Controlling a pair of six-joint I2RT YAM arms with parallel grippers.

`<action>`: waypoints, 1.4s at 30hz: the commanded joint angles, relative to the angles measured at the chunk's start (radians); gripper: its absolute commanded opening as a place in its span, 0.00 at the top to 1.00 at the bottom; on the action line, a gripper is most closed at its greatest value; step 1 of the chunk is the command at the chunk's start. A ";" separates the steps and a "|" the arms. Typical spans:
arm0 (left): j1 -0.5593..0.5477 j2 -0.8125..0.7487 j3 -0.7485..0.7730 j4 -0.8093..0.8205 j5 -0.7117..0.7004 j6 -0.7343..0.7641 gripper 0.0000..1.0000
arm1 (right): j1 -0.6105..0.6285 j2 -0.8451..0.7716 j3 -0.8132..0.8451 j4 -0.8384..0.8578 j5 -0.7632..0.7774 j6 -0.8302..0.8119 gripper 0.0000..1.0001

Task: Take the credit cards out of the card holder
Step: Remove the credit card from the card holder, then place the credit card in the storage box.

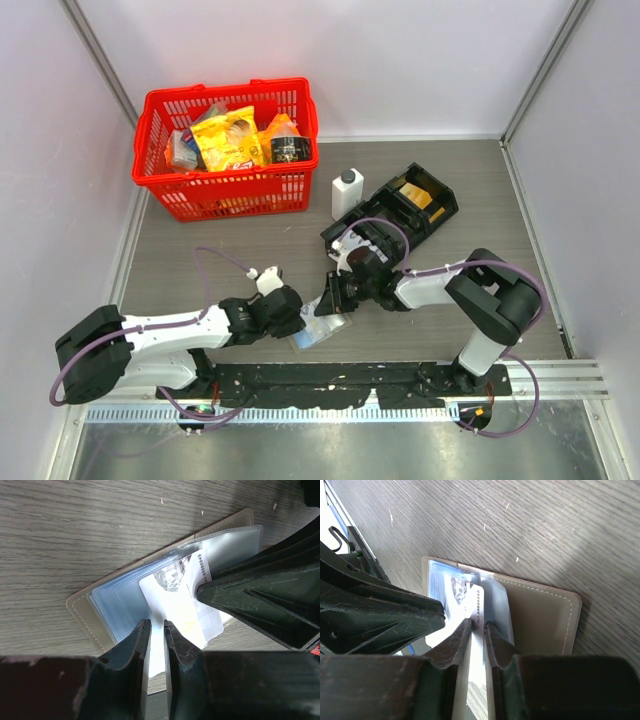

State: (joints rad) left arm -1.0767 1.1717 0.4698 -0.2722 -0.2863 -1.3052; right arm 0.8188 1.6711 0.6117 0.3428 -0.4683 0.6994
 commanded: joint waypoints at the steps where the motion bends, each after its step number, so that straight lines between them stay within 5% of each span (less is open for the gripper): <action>1: 0.006 0.022 -0.011 -0.021 0.019 0.006 0.79 | 0.005 0.024 0.014 0.018 -0.018 0.002 0.83; 5: 0.006 0.019 -0.016 -0.022 0.021 0.006 0.79 | 0.002 -0.002 0.013 -0.007 0.009 -0.012 0.99; 23: 0.018 -0.006 0.018 -0.050 0.015 0.030 0.79 | -0.037 -0.402 0.020 -0.318 0.289 -0.074 0.99; 30: 0.128 -0.107 0.136 -0.180 0.016 0.168 0.49 | -0.047 -0.635 0.028 -0.369 0.465 0.026 0.99; 42: 0.481 -0.398 0.369 -0.510 -0.071 0.469 0.04 | -0.079 -0.935 -0.090 -0.349 1.003 0.250 0.99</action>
State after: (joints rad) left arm -0.6575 0.8570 0.7681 -0.6205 -0.2810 -0.9745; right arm 0.7433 0.7807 0.5781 -0.0303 0.2947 0.8402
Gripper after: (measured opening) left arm 0.913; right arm 0.029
